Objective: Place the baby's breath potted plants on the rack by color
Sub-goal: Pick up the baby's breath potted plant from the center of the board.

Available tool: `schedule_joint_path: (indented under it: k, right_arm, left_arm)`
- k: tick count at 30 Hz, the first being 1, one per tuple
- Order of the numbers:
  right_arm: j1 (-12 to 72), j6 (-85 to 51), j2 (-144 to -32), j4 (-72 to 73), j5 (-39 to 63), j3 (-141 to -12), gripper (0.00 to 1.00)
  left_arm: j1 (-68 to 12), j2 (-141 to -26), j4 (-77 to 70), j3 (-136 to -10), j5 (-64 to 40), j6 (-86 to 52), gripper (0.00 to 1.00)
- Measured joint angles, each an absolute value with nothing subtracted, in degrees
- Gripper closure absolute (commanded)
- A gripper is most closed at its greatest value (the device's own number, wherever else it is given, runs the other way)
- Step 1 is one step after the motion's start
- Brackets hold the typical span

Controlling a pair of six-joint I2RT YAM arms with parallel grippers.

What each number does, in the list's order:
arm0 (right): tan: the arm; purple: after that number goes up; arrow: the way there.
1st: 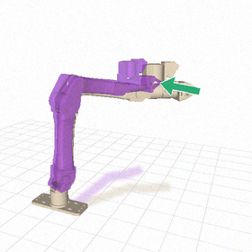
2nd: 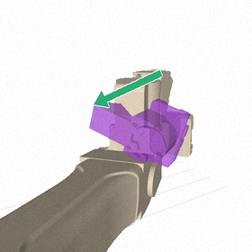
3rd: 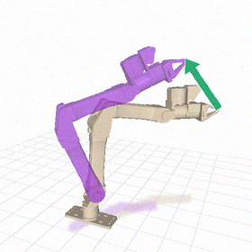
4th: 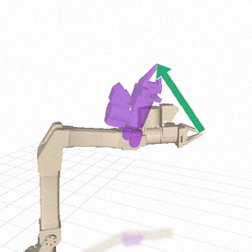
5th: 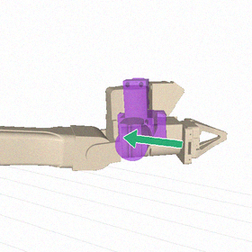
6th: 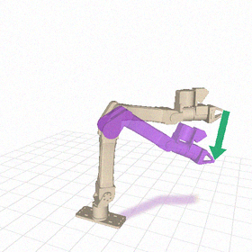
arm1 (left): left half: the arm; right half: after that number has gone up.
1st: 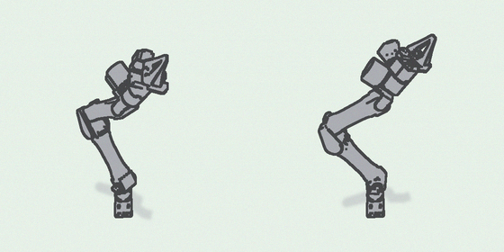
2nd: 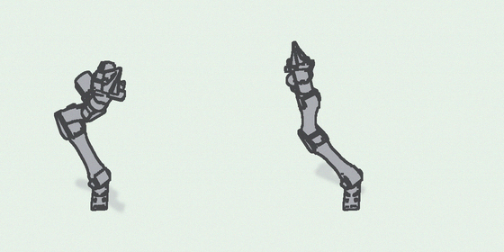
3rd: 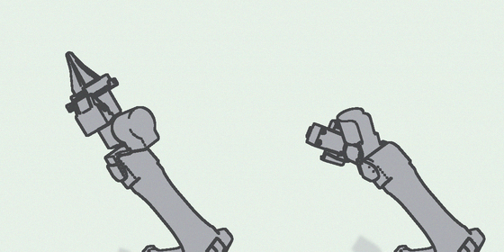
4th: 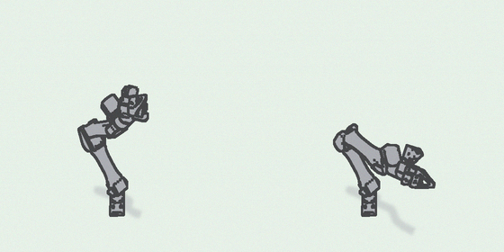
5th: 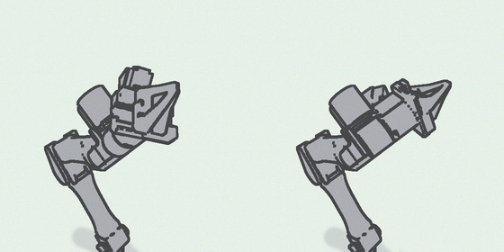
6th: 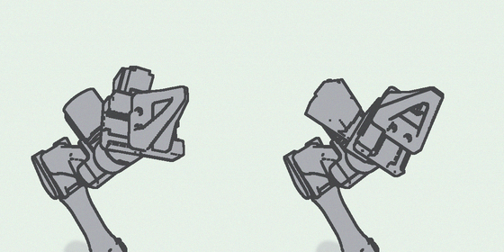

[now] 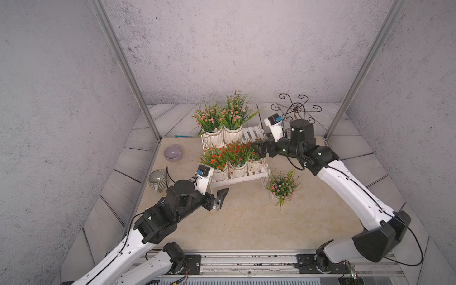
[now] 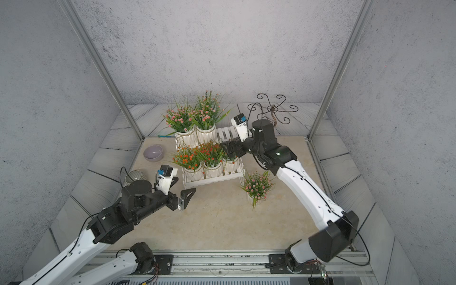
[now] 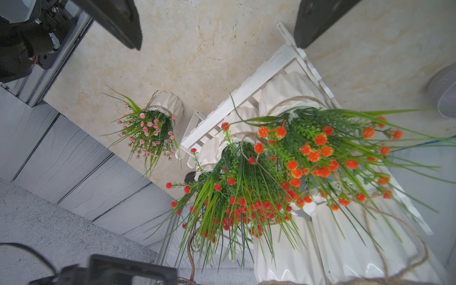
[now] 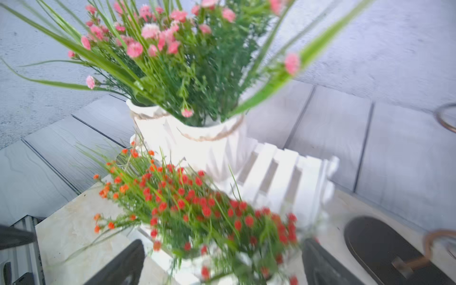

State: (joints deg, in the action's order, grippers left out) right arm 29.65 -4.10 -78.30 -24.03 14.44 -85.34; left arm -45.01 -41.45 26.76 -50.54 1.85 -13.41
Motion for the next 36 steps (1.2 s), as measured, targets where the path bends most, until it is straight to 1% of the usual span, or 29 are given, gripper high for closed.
schedule_joint_path:
  k: [5,8,12,18,22,25,27,31,36]
  right_arm:
    - [29.10,-8.88,-62.43,-28.45,9.37,-72.95,0.01]
    - [29.63,-12.29,-56.36,-31.51,7.86,-67.13,0.01]
    - [31.99,-17.08,-51.18,-34.46,5.02,-58.15,0.01]
    - [39.27,-26.15,-44.03,-36.05,-1.93,-42.17,0.01]
    - [40.91,-31.73,-37.76,-34.89,-6.28,-32.86,0.01]
    - [40.99,-33.32,-38.68,-29.93,-9.10,-27.90,0.01]
    - [40.97,-33.74,-42.41,-24.69,-10.39,-25.26,0.01]
    - [40.97,-33.78,-53.39,-13.45,-12.93,-22.74,0.01]
    - [40.97,-32.53,-58.02,0.69,-17.41,-20.95,0.01]
  left_arm:
    - [-45.01,-45.23,24.60,-50.04,0.08,-14.61,0.00]
    - [-45.04,-47.05,23.40,-49.41,-0.89,-15.53,0.00]
    - [-45.12,-47.55,22.70,-48.82,-1.26,-16.32,0.00]
    - [-45.17,-47.37,21.32,-48.58,-1.34,-17.02,0.00]
    - [-45.19,-47.18,20.91,-48.58,-1.34,-17.02,0.00]
    - [-45.23,-47.33,20.51,-48.58,-1.39,-17.02,0.00]
    - [-45.25,-47.53,20.27,-48.58,-1.41,-17.02,0.00]
    - [-45.45,-47.66,19.70,-48.16,-1.37,-17.10,0.00]
    - [-45.45,-47.62,18.09,-46.54,-1.32,-17.54,0.00]
